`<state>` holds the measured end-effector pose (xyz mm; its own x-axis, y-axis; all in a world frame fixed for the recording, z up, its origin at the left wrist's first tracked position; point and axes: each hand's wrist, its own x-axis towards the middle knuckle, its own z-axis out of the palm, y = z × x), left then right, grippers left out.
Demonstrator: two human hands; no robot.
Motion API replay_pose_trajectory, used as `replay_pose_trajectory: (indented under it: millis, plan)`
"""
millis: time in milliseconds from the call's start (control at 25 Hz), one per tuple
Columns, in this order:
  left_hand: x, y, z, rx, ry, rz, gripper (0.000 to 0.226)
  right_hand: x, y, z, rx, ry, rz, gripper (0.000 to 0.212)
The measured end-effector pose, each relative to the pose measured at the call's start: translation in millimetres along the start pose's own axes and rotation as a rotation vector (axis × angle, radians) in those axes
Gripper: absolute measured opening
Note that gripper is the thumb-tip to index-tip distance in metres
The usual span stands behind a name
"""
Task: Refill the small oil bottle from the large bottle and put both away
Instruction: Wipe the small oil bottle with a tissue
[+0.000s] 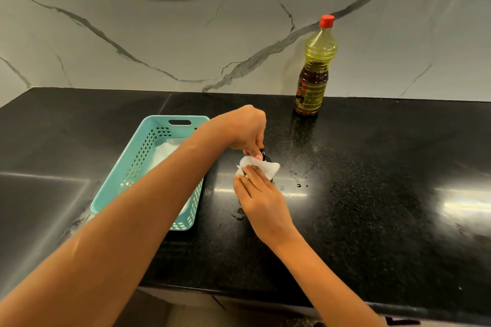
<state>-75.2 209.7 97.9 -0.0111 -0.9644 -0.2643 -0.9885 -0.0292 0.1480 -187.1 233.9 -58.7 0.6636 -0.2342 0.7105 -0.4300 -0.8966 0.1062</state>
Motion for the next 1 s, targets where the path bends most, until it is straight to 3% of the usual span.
replay_pose_trajectory:
  millis: [160,280,360,480,600,800,1000]
  plan:
    - [-1,1,-2,0.01,-0.002,0.003,0.029,18,-7,6,0.024,-0.129,0.011,0.039]
    - [-1,-2,1,0.007,0.014,0.001,0.031,1,2,5,0.264,0.043,0.037,0.026]
    - [-2,-4,3,-0.006,0.032,0.0,0.032,-7,5,-5,0.506,0.187,0.243,0.027]
    - [-4,-6,6,-0.05,0.055,-0.008,0.034,1,18,-19,0.733,0.284,0.716,0.028]
    - [-6,-6,8,-0.073,0.056,-0.018,0.034,16,43,-19,0.974,0.177,0.974,0.027]
    - [-7,-7,11,-0.022,0.064,-0.029,0.031,42,68,-15,1.335,-0.222,0.993,0.02]
    - [-10,-5,12,-0.047,0.086,-0.038,0.031,28,72,-12,1.621,-0.158,1.047,0.019]
